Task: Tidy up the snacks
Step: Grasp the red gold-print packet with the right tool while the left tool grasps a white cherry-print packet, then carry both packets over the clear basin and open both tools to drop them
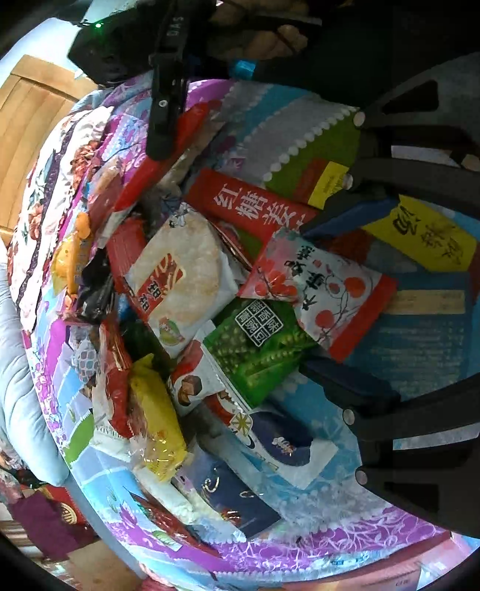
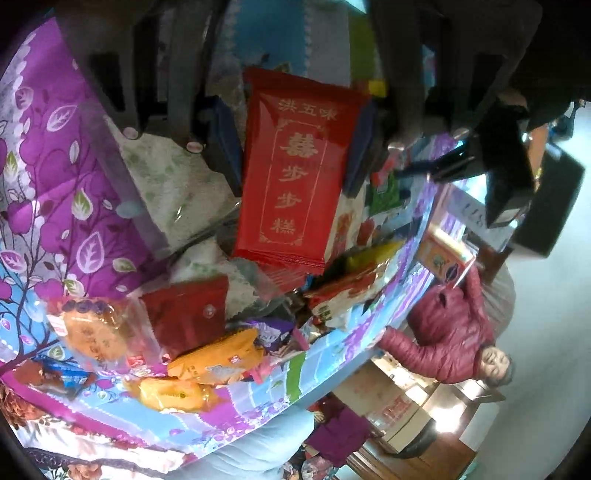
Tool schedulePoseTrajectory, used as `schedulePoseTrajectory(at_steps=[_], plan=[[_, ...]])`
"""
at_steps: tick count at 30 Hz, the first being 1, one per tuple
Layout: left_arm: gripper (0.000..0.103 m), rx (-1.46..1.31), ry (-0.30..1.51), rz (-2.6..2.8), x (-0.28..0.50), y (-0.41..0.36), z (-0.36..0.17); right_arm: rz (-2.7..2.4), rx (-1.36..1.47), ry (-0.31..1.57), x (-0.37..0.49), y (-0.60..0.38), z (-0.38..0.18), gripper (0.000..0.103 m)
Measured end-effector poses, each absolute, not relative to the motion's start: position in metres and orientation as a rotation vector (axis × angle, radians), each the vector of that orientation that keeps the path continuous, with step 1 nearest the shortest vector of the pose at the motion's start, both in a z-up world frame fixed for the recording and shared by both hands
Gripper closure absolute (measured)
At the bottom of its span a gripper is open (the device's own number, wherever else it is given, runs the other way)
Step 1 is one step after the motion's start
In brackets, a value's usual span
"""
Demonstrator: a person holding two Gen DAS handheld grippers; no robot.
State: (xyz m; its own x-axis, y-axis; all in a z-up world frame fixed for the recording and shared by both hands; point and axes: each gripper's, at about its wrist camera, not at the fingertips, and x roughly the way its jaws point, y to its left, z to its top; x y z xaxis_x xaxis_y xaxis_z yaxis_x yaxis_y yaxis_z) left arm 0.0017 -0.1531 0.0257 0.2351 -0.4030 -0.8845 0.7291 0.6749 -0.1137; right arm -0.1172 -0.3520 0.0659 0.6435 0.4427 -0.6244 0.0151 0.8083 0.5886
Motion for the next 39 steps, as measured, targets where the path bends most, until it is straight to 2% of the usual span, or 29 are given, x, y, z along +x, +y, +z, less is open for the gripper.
schedulePoseTrajectory(at_steps=[1, 3, 4, 12, 24, 31, 39], plan=[[0.042, 0.342, 1.083, -0.796, 0.002, -0.151, 0.025, 0.261, 0.601, 0.848, -0.117, -0.353, 0.065, 0.050], [0.067, 0.321, 1.086, -0.780, 0.002, -0.147, 0.026, 0.263, 0.613, 0.848, -0.117, -0.355, 0.064, 0.050], [0.076, 0.316, 1.090, -0.759, 0.003, -0.145, 0.026, 0.262, 0.615, 0.848, -0.117, -0.355, 0.064, 0.050], [0.077, 0.202, 1.025, -0.689, -0.006, -0.123, 0.053, 0.255, 0.584, 0.847, -0.116, -0.353, 0.065, 0.050], [0.077, 0.033, 0.823, -0.514, -0.019, -0.053, 0.150, 0.220, 0.476, 0.818, -0.124, -0.335, 0.091, 0.050], [0.077, -0.080, 0.695, -0.306, -0.025, 0.024, 0.210, 0.286, 0.394, 0.745, -0.111, -0.302, 0.151, 0.050], [0.077, -0.205, 0.578, -0.093, -0.045, 0.132, 0.255, 0.441, 0.287, 0.630, -0.085, -0.231, 0.232, 0.050]])
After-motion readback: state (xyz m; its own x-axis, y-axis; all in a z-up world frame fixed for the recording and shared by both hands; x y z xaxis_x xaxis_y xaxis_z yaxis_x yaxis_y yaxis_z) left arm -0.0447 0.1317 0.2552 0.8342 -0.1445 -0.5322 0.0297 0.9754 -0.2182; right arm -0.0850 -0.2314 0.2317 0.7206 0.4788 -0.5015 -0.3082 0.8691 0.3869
